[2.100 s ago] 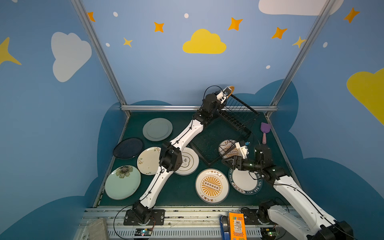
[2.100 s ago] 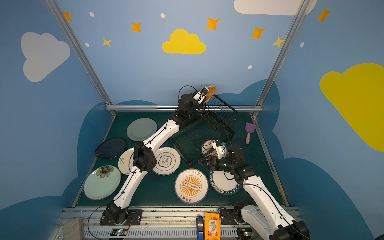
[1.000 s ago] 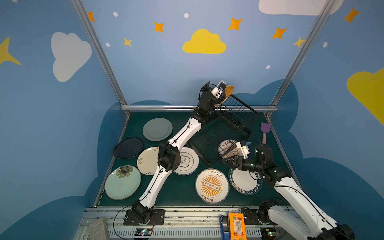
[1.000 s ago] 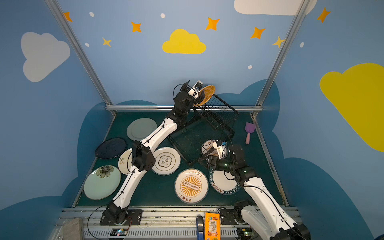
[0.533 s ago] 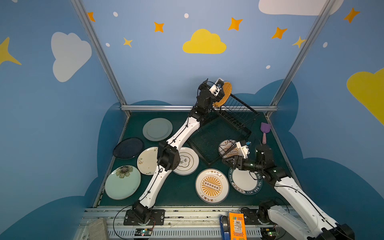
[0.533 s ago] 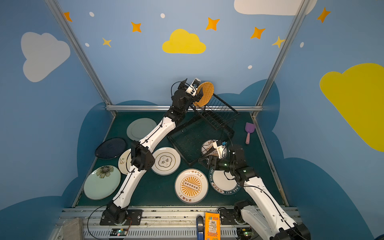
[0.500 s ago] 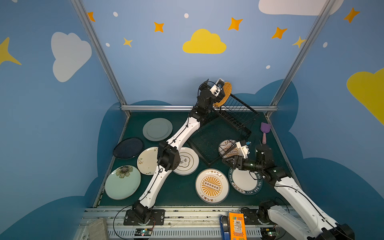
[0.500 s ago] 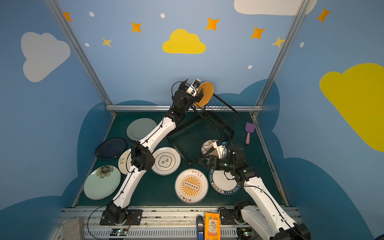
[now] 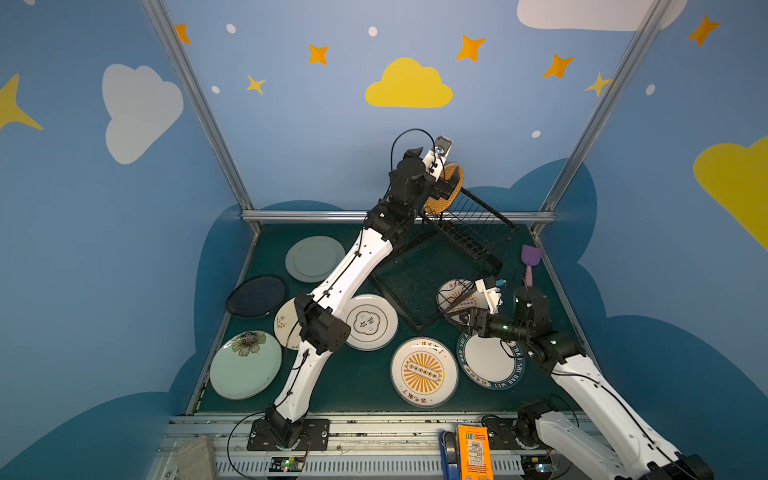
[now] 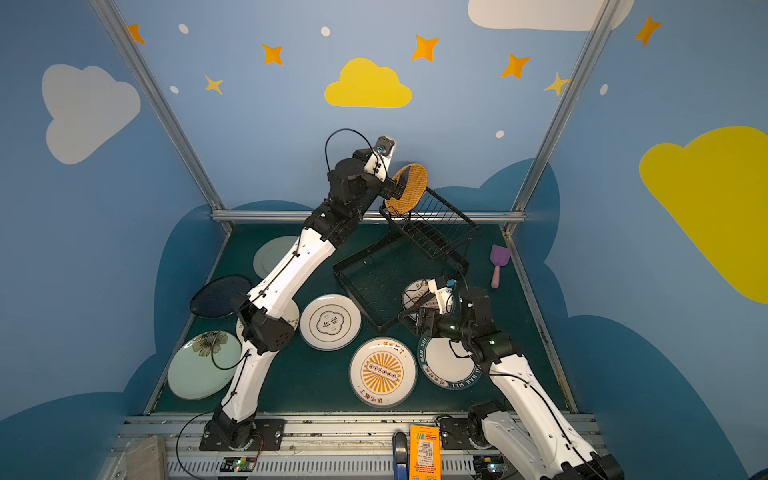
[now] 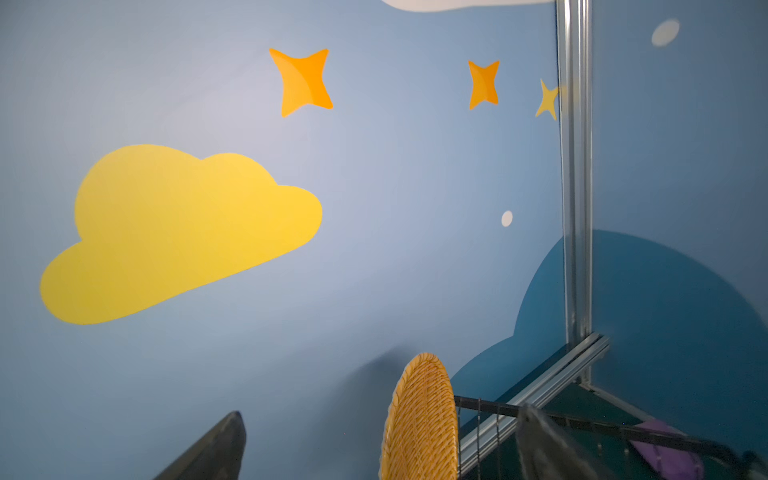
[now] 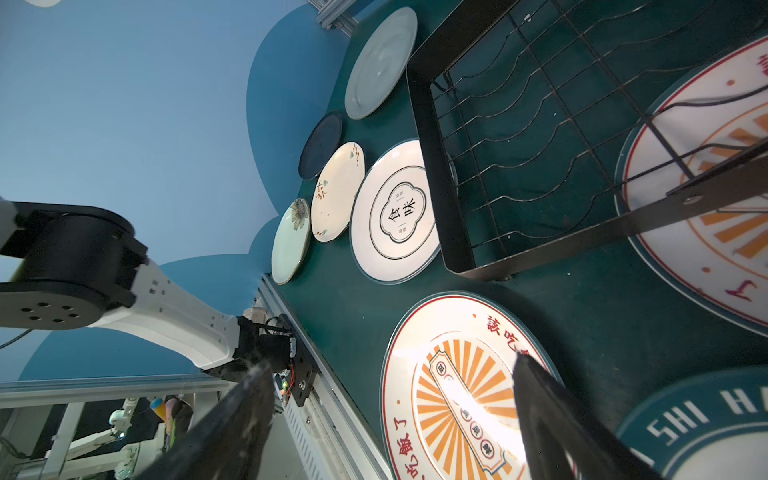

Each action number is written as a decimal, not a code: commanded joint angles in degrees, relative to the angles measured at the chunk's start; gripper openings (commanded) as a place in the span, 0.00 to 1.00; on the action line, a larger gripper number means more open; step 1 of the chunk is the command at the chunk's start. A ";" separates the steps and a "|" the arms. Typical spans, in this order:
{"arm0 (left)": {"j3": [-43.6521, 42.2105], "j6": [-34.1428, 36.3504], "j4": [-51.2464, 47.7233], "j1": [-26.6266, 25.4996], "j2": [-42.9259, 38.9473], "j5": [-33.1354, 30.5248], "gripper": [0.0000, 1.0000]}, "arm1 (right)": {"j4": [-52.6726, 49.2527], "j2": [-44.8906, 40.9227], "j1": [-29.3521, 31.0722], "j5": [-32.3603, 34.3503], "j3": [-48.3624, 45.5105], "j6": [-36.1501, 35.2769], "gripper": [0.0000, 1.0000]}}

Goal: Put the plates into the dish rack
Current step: 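Open the left gripper off the tray and withdraw while right gripper approaches plate, then grasp the rim of the green-rimmed HAO SHI HAO WEI plate with right gripper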

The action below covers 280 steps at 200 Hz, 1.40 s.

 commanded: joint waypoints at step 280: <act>-99.41 -43.59 1.05 17.94 -61.67 63.42 1.00 | -15.23 -2.74 -41.36 19.65 -14.78 8.45 0.91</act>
